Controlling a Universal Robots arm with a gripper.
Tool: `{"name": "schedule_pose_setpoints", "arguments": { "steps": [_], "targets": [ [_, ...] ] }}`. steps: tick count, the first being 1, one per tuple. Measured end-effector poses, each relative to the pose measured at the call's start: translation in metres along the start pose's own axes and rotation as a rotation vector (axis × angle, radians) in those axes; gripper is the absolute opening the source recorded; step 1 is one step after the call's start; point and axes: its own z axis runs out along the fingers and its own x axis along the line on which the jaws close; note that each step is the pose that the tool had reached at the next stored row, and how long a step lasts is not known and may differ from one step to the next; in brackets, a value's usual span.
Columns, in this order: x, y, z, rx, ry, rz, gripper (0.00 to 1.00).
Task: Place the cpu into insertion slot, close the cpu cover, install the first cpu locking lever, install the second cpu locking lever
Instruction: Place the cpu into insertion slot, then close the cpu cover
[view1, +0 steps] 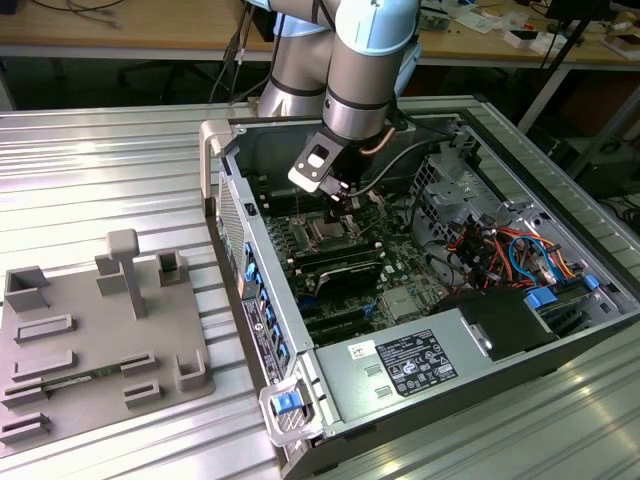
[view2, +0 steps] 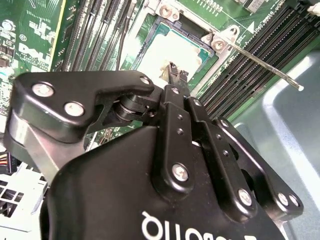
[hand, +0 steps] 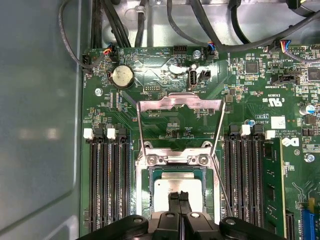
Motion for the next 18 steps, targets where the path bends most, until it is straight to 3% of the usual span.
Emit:
{"name": "schedule_pose_setpoints", "arguments": {
  "steps": [13,18],
  "targets": [
    [0.0000,0.0003,-0.0022,0.0000,0.0001,0.000,0.11],
    [0.0000,0.0003,-0.0024,0.0045,-0.0001,0.000,0.11]
  ]
}}
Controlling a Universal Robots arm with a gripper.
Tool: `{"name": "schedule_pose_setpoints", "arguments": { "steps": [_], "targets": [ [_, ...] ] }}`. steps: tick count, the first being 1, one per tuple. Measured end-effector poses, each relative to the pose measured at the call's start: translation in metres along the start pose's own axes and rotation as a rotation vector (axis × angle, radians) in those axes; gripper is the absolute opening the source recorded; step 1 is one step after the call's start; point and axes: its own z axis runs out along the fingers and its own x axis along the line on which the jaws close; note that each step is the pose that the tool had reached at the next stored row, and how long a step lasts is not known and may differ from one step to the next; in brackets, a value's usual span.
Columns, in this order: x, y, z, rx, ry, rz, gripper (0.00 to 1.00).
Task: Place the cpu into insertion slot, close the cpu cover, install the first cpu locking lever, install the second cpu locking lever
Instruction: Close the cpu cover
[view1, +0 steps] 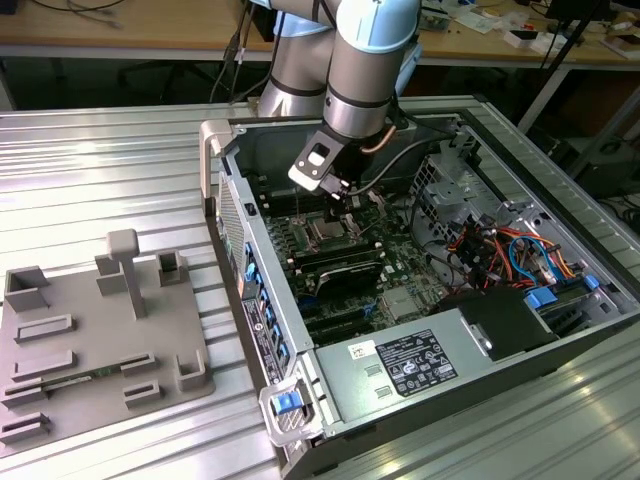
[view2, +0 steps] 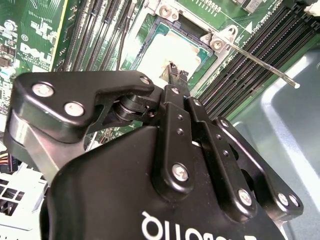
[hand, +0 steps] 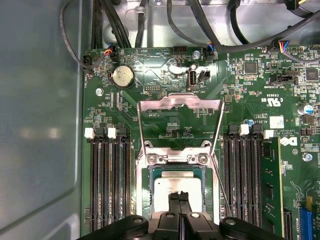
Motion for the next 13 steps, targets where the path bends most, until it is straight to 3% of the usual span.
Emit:
{"name": "schedule_pose_setpoints", "arguments": {
  "steps": [8,13],
  "targets": [
    [0.0005,0.0017,-0.0108,0.0002,0.0001,0.000,0.11],
    [0.0011,0.0127,-0.0100,0.0040,0.0000,0.000,0.11]
  ]
}}
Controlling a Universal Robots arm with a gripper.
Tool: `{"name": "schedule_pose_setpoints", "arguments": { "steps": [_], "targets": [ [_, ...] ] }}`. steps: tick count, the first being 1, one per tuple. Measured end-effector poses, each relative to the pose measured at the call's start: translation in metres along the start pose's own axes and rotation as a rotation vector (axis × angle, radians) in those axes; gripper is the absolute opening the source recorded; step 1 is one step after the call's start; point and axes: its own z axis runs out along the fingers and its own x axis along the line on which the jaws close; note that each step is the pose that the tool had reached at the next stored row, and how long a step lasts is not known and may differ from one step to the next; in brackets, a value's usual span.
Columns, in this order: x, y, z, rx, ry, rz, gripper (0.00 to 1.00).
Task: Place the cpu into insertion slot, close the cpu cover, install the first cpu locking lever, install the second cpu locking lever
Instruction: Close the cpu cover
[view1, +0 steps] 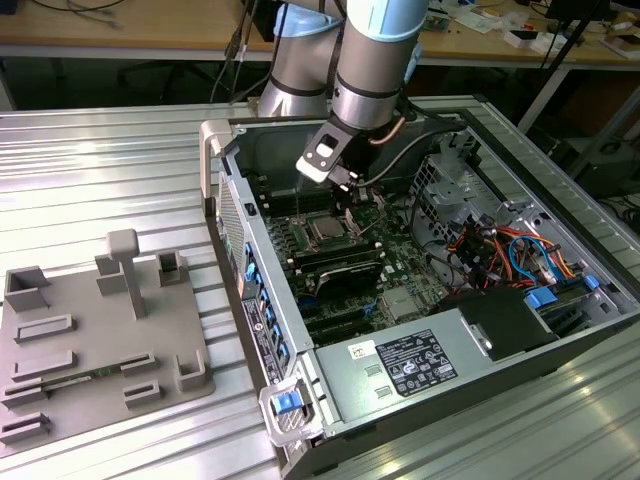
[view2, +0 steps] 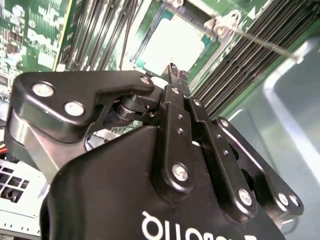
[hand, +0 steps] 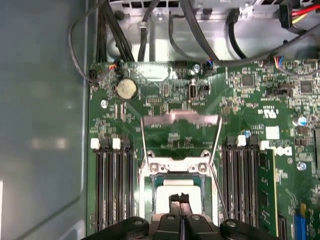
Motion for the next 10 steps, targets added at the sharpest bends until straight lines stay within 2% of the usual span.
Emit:
{"name": "schedule_pose_setpoints", "arguments": {
  "steps": [2,5,6,8,10],
  "targets": [
    [0.0004,0.0023,-0.0005,0.0049,-0.0004,0.000,0.11],
    [0.0010,0.0033,-0.0124,0.0079,-0.0004,0.000,0.11],
    [0.0012,0.0039,-0.0199,0.0086,-0.0002,0.000,0.11],
    [0.0013,0.0043,-0.0255,0.0094,-0.0006,0.000,0.11],
    [0.0014,0.0054,-0.0269,0.0101,-0.0006,0.000,0.11]
  ]
}}
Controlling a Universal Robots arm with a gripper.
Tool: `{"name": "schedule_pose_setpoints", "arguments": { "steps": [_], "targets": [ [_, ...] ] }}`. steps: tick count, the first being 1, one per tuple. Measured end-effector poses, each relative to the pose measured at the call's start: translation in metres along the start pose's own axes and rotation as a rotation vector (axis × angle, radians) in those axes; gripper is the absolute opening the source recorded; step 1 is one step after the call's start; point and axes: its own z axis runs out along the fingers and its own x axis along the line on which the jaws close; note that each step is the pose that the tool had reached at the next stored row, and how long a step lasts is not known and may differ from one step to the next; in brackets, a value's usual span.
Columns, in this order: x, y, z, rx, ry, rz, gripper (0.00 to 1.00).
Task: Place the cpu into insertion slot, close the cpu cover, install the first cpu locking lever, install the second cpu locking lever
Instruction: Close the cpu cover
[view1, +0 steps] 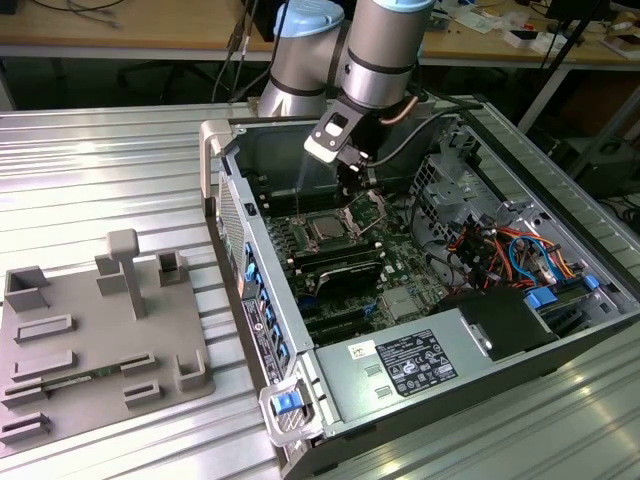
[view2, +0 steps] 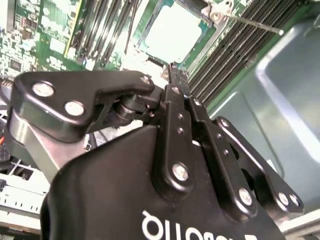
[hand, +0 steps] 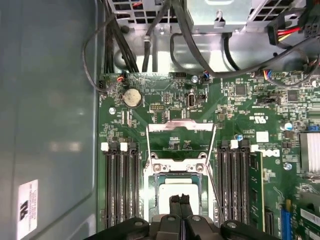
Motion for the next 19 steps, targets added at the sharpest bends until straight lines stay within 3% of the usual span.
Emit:
{"name": "schedule_pose_setpoints", "arguments": {
  "steps": [4,10,17,19],
  "targets": [
    [0.0006,0.0102,0.0006,0.0062,-0.0001,0.000,0.11],
    [0.0016,0.0281,-0.0002,0.0259,-0.0005,0.000,0.11],
    [0.0028,0.0455,0.0000,0.0416,-0.0005,-0.001,0.11],
    [0.0042,0.0540,0.0005,0.0484,-0.0007,0.000,0.11]
  ]
}}
